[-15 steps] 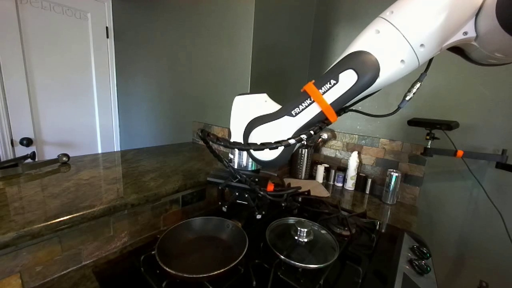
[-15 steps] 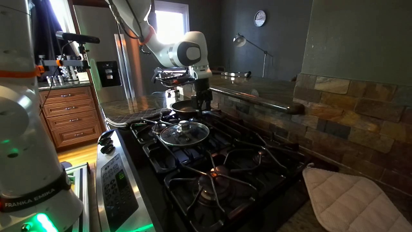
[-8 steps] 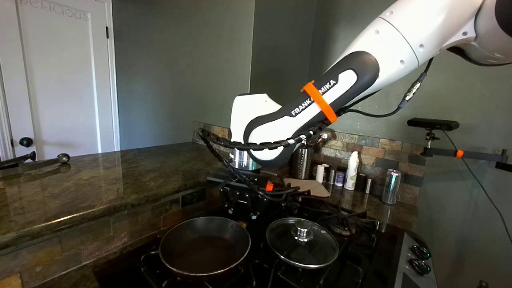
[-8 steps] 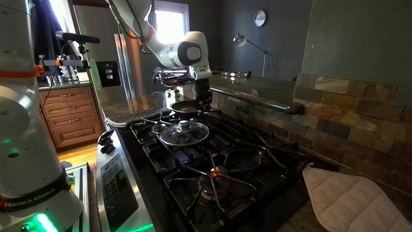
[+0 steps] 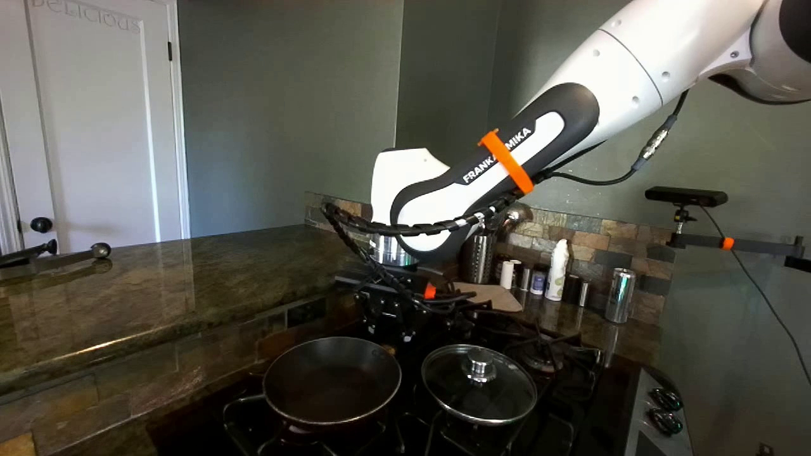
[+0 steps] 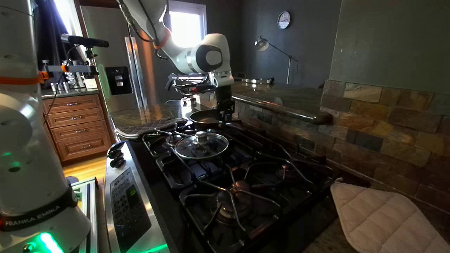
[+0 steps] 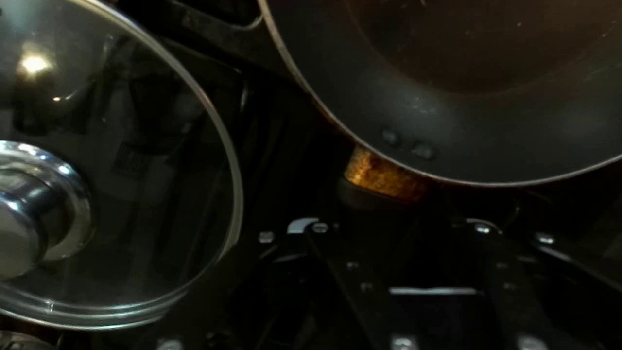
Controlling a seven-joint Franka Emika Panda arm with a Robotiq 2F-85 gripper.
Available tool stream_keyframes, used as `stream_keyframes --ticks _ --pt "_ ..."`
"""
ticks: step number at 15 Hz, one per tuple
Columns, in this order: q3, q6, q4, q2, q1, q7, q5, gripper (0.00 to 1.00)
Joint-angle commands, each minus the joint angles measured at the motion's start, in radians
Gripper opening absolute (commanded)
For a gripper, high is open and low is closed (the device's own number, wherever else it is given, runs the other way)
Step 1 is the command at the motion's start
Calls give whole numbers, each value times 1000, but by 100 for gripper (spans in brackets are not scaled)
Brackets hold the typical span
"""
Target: Remove the glass lid from the pan then move the pan to the back left side of the stove.
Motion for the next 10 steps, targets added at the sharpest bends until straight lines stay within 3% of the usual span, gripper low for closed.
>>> stream_keyframes --ticks 1,10 --pt "-34 16 -30 -28 -14 -21 -22 22" --pt "-86 105 -44 -20 -78 -201 8 22"
